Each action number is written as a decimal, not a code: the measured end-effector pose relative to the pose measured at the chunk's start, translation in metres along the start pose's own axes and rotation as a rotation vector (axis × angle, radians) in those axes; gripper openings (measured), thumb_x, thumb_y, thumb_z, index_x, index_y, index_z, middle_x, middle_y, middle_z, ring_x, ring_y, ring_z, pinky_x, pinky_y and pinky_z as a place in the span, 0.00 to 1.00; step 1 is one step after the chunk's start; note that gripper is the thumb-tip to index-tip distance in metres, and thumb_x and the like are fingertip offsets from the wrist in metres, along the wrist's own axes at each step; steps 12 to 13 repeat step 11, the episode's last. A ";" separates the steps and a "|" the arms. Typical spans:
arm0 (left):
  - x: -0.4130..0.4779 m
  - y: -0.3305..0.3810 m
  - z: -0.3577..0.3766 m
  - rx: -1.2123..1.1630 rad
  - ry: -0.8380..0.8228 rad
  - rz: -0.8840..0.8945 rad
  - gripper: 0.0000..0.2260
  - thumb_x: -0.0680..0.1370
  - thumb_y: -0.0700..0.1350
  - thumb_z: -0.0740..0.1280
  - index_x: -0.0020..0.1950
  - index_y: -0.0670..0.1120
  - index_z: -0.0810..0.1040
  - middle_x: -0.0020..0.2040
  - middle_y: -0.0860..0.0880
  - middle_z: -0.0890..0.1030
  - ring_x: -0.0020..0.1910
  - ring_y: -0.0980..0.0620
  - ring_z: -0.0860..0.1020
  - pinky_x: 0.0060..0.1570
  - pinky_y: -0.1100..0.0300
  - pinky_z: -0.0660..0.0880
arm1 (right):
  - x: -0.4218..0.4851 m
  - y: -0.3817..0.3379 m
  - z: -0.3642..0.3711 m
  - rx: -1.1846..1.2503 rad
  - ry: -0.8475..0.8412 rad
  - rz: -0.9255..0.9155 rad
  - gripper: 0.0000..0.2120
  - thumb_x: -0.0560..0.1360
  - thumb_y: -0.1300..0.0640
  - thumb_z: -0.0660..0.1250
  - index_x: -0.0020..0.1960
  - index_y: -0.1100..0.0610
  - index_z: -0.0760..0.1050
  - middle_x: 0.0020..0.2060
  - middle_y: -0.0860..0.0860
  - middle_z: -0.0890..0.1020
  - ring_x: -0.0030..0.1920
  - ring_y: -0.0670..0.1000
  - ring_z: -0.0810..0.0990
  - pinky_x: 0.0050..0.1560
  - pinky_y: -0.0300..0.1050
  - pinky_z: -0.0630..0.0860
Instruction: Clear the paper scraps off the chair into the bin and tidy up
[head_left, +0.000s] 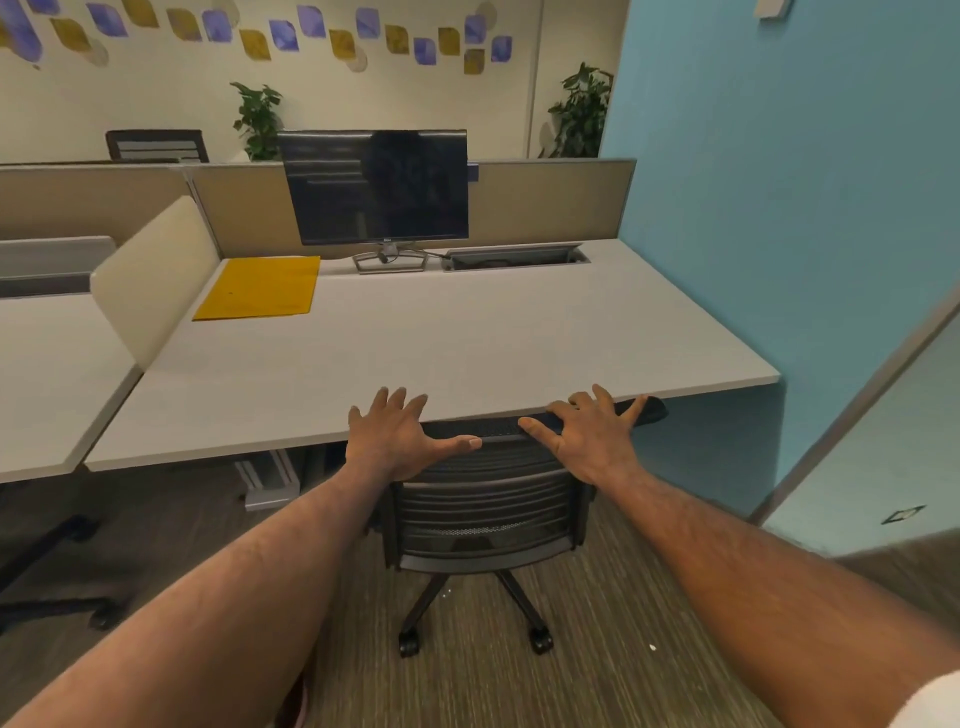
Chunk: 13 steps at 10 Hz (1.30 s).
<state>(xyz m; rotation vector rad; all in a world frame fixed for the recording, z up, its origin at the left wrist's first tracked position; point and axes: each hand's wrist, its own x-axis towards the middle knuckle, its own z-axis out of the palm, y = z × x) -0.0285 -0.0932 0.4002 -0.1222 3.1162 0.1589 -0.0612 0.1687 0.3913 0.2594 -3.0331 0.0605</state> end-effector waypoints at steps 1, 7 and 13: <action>0.009 0.000 0.001 -0.005 -0.014 -0.012 0.58 0.56 0.86 0.44 0.78 0.54 0.59 0.79 0.49 0.58 0.79 0.45 0.53 0.73 0.34 0.54 | 0.011 0.003 -0.005 0.031 -0.063 -0.028 0.43 0.68 0.21 0.39 0.66 0.44 0.72 0.66 0.51 0.73 0.73 0.55 0.62 0.66 0.82 0.43; 0.041 0.034 -0.008 -0.070 -0.103 0.060 0.50 0.64 0.80 0.48 0.80 0.53 0.51 0.81 0.47 0.50 0.80 0.45 0.48 0.76 0.41 0.52 | 0.062 0.053 -0.021 0.310 -0.229 -0.159 0.35 0.70 0.25 0.55 0.66 0.47 0.72 0.61 0.51 0.75 0.66 0.54 0.71 0.74 0.70 0.45; 0.033 0.060 -0.017 -0.199 -0.108 0.044 0.39 0.78 0.64 0.60 0.80 0.45 0.48 0.81 0.42 0.51 0.80 0.42 0.49 0.77 0.43 0.50 | 0.047 0.053 -0.048 0.242 -0.160 -0.070 0.39 0.72 0.28 0.58 0.74 0.51 0.62 0.74 0.52 0.66 0.74 0.54 0.64 0.74 0.69 0.46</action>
